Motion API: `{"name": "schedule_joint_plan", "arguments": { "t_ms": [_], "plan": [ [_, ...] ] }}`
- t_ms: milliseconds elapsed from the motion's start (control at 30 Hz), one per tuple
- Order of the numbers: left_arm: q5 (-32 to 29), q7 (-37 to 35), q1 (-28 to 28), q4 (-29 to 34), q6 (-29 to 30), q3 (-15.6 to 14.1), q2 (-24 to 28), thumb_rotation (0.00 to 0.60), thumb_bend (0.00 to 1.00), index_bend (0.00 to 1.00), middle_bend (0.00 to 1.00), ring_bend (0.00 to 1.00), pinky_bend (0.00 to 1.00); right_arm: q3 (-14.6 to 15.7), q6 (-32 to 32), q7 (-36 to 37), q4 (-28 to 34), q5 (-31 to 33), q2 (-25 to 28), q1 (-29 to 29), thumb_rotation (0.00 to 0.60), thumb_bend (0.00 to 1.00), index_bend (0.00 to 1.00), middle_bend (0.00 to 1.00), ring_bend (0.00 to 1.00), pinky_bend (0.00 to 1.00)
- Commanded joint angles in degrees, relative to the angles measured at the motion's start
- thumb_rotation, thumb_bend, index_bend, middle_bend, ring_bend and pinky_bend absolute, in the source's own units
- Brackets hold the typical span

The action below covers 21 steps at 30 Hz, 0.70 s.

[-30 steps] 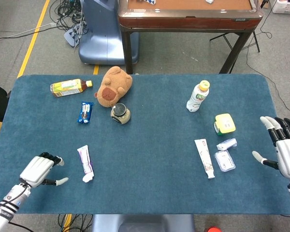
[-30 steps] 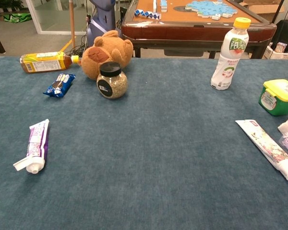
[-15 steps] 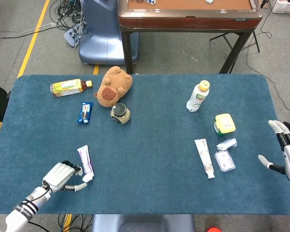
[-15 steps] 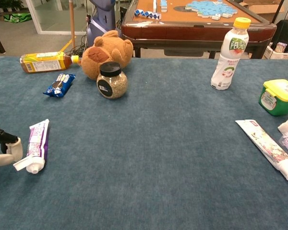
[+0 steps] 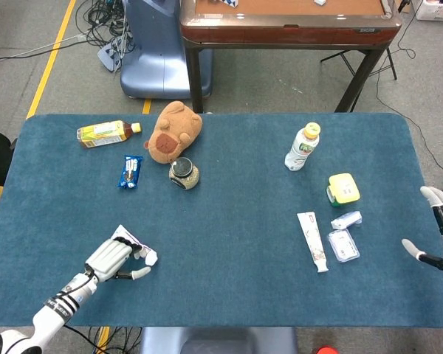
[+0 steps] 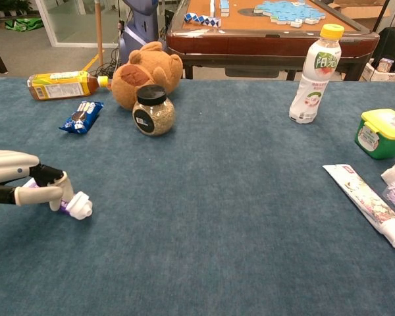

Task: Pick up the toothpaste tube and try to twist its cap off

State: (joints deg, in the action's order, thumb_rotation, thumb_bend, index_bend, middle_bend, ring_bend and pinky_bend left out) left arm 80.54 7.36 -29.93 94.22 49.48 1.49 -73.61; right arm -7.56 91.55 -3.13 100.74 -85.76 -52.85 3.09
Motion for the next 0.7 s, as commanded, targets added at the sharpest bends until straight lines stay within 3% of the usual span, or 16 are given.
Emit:
{"name": "schedule_joint_plan", "arguments": {
  "t_ms": [33, 200, 300, 333, 367, 400, 467, 700],
  "plan": [
    [-1.9, 0.7, -1.2, -1.6, -0.3, 1.3, -1.1, 0.007, 0.13, 0.26, 0.32, 0.27, 0.22, 0.0, 0.3, 0.6, -0.4, 0.2, -0.1, -0.3, 0.6, 0.0, 0.1, 0.17, 0.12, 0.11],
    [-3.1, 2.6, -1.4, -1.8, 2.8, 3.1, -0.3, 0.008, 0.13, 0.22, 0.31, 0.25, 0.22, 0.1, 0.4, 1.5, -1.3, 0.0, -0.4, -0.5, 0.6, 0.0, 0.1, 0.17, 0.12, 0.11],
    [-3.1, 2.5, -1.6, -2.2, 3.7, 3.4, 0.2, 0.041, 0.13, 0.22, 0.3, 0.25, 0.22, 0.2, 0.2, 2.1, -1.7, 0.1, -0.7, -0.5, 0.6, 0.0, 0.1, 0.17, 0.12, 0.11],
    [-3.1, 2.4, -1.6, -2.4, 3.7, 3.4, 0.2, 0.084, 0.13, 0.22, 0.3, 0.24, 0.22, 0.2, 0.2, 2.2, -1.9, 0.1, -0.8, -0.5, 0.6, 0.0, 0.1, 0.17, 0.12, 0.11],
    [-3.0, 2.3, -1.7, -2.8, 3.7, 3.2, 0.1, 0.208, 0.13, 0.22, 0.3, 0.24, 0.22, 0.2, 0.1, 2.3, -2.0, 0.1, -0.8, -0.5, 0.6, 0.0, 0.1, 0.17, 0.12, 0.11],
    [-2.7, 2.5, -1.8, -3.1, 3.8, 3.0, 0.0, 0.368, 0.13, 0.22, 0.3, 0.24, 0.22, 0.2, 0.1, 2.5, -2.1, 0.1, -0.9, -0.5, 0.6, 0.0, 0.1, 0.17, 0.12, 0.11],
    [-1.7, 3.4, -1.7, -4.3, 4.3, 2.1, -1.0, 0.582, 0.13, 0.22, 0.3, 0.24, 0.22, 0.3, 0.0, 2.7, -2.3, 0.1, -1.0, -0.6, 0.6, 0.0, 0.1, 0.17, 0.12, 0.11],
    [-1.1, 3.6, -0.9, -6.1, 6.2, 0.8, -5.3, 0.6, 0.13, 0.22, 0.29, 0.25, 0.22, 0.5, 0.1, 3.3, -2.6, -0.2, -0.8, -0.8, 0.6, 0.0, 0.1, 0.17, 0.12, 0.11]
  ]
}}
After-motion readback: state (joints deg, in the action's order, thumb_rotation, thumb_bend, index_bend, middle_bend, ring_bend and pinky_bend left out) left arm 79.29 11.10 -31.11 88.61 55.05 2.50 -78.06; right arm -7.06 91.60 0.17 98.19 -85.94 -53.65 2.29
